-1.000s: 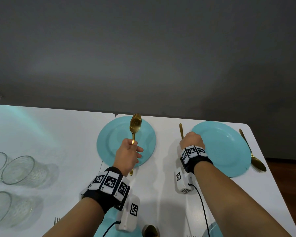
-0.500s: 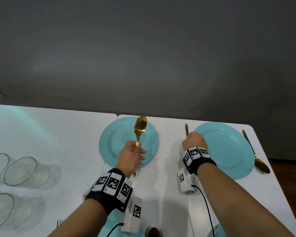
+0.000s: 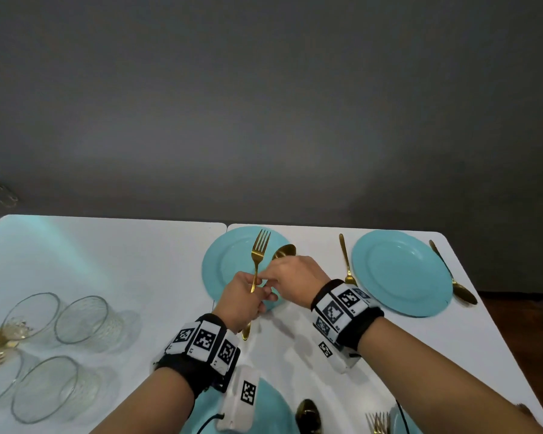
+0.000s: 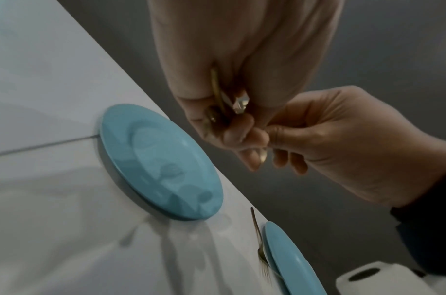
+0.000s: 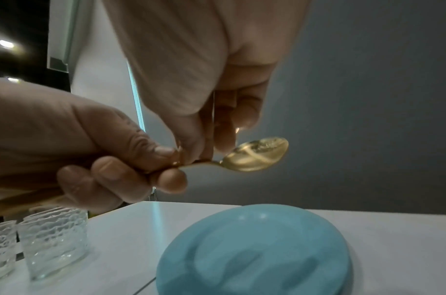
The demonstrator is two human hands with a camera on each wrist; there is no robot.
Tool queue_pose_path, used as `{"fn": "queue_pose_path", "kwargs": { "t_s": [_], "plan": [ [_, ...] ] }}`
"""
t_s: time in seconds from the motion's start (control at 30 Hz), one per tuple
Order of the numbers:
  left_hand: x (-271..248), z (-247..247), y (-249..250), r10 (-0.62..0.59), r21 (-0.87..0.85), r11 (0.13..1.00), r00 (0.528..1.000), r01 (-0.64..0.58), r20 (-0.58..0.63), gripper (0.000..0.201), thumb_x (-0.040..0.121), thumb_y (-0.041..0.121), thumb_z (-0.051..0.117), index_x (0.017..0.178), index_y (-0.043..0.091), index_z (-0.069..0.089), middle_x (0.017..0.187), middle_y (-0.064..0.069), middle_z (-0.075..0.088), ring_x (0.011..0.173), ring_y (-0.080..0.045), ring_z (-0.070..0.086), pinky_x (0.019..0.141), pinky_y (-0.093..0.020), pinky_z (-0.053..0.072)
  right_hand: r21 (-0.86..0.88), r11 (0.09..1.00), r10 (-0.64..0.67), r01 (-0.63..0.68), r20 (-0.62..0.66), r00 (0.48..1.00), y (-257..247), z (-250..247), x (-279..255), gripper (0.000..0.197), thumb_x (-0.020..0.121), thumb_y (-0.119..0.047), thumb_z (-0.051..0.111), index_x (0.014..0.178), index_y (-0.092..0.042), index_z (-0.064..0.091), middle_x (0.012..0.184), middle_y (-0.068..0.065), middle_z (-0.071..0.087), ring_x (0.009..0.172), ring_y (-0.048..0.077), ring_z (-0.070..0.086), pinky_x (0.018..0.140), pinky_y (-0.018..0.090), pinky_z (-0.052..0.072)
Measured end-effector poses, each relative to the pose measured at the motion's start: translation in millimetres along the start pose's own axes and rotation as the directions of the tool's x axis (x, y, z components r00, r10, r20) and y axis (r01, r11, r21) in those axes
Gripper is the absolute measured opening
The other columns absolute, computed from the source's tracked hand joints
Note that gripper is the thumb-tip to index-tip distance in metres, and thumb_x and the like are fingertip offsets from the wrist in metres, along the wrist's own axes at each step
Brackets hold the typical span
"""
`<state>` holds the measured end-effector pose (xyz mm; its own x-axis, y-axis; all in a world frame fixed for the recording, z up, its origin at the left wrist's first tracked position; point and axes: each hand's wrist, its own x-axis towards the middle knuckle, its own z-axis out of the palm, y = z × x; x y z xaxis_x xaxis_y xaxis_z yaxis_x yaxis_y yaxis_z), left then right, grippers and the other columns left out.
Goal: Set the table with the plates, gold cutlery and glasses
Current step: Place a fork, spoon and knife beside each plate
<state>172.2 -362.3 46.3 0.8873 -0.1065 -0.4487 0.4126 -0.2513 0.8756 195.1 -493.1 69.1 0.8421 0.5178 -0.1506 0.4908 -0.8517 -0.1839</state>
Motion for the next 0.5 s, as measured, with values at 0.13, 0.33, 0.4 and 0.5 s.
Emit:
{"fn": "queue_pose_path", "kwargs": {
  "t_s": [0.13,0.33,0.4,0.5],
  "plan": [
    [-17.6,-16.7,-1.8,-0.007,0.041,0.999,0.996,0.004,0.084,0.008,0.096,0.013,0.048,0.101,0.007,0.047,0.075,-0.004,0.067,0.046,-0.009,0.047,0.042,-0.018,0.035,-0.100,0.995,0.009,-0.002,0.064,0.998,-24.2,-11.8,-11.8,0.027,0.097,-0.020,0.044,0.111,-0.018,0.067,0.112,0.004,0.059,0.103,0.023,0.059,0.081,0.033,0.047],
    [-40.2,-39.0,-4.2,0.035,0.037,0.999,0.993,-0.040,0.116,0.012,0.100,0.019,0.037,0.092,0.011,0.040,0.078,-0.007,0.066,0.052,-0.016,0.053,0.045,-0.022,0.039,-0.001,0.985,0.174,-0.174,0.062,0.983,-45.1,-8.2,-34.4,0.022,0.093,-0.023,0.052,0.105,-0.023,0.070,0.109,-0.002,0.061,0.104,0.019,0.056,0.078,0.028,0.039],
    [-38.9,-46.5,-5.3,0.059,0.043,0.997,0.996,-0.062,0.063,0.011,0.099,0.018,0.039,0.091,0.011,0.041,0.083,-0.009,0.065,0.056,-0.018,0.056,0.047,-0.024,0.043,0.117,0.939,0.317,-0.325,0.080,0.945,-38.8,-1.1,-43.8,0.018,0.090,-0.023,0.057,0.100,-0.022,0.071,0.108,-0.002,0.064,0.100,0.018,0.056,0.079,0.028,0.042],
    [-33.3,-56.8,-8.7,0.069,0.070,0.995,0.998,-0.069,0.005,0.010,0.099,0.017,0.040,0.093,0.010,0.045,0.085,-0.007,0.062,0.061,-0.017,0.056,0.052,-0.026,0.046,0.319,0.778,0.537,-0.542,0.112,0.836,-18.3,10.4,-55.2,0.013,0.085,-0.023,0.065,0.093,-0.018,0.074,0.103,-0.001,0.070,0.089,0.014,0.059,0.082,0.026,0.047]
  ]
}}
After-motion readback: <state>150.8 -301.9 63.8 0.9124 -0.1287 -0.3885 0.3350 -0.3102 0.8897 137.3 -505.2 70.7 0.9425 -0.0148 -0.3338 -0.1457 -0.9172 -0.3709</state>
